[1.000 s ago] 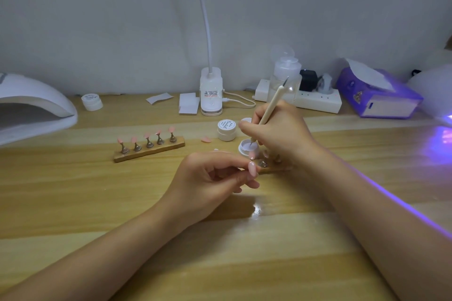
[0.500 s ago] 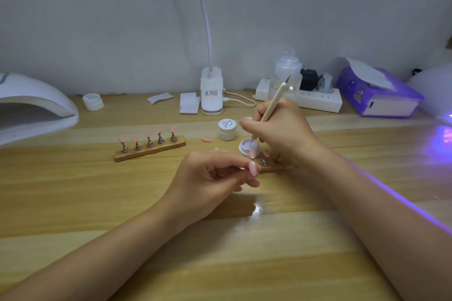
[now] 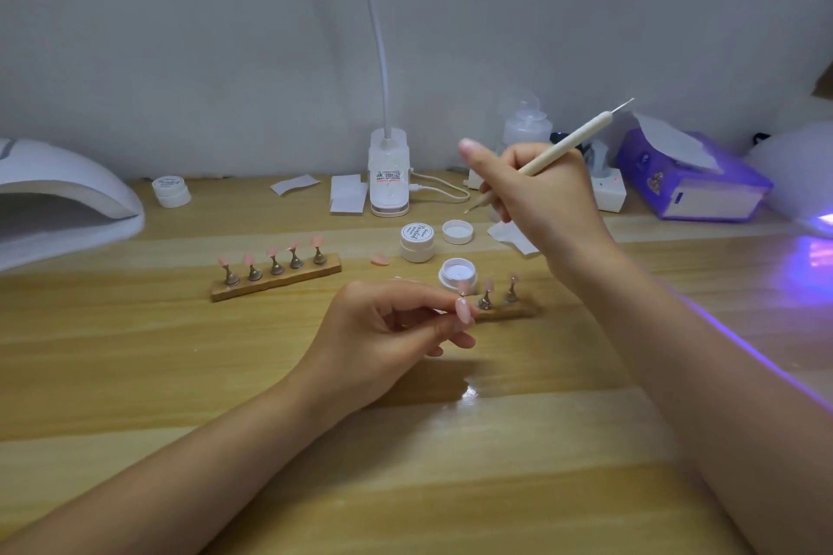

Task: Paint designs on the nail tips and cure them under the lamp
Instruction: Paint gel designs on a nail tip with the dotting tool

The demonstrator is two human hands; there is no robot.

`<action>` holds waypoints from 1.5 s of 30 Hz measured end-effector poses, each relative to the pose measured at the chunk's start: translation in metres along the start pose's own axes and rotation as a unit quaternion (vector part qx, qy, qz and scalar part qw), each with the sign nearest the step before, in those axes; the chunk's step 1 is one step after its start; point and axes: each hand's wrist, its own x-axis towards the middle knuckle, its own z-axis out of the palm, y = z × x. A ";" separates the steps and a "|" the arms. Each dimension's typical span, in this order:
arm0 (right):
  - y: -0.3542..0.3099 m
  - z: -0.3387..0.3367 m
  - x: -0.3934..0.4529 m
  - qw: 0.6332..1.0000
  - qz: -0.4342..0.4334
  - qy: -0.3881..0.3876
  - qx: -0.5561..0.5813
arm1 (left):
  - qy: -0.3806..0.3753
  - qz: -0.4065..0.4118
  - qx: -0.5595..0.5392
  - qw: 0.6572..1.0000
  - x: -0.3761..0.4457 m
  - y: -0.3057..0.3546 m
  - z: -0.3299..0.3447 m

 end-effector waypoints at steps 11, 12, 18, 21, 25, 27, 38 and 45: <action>-0.006 -0.004 -0.044 0.962 0.072 -0.095 0.244 | 0.012 -0.014 -0.006 1.000 0.000 0.005 0.000; -0.005 -0.005 -0.048 0.962 0.068 -0.098 0.247 | 0.012 -0.012 -0.005 1.000 0.000 0.005 0.000; -0.001 -0.001 -0.062 0.972 0.056 -0.064 0.219 | 0.012 -0.007 0.002 1.000 0.000 0.005 -0.001; 0.000 0.000 -0.065 0.974 0.052 -0.045 0.214 | 0.014 -0.007 -0.001 1.000 0.001 0.006 -0.001; 0.000 0.001 -0.067 0.978 0.032 -0.043 0.203 | 0.019 -0.009 -0.005 1.000 0.001 0.006 -0.001; 0.001 0.001 -0.068 0.977 0.022 -0.044 0.206 | 0.021 -0.007 -0.004 1.000 0.002 0.006 -0.001; 0.006 0.000 -0.069 0.984 0.004 -0.043 0.174 | 0.022 -0.013 -0.018 1.000 0.001 0.006 -0.001; 0.001 0.002 -0.071 0.985 0.006 -0.066 0.160 | 0.019 -0.007 -0.018 1.000 0.001 0.005 0.000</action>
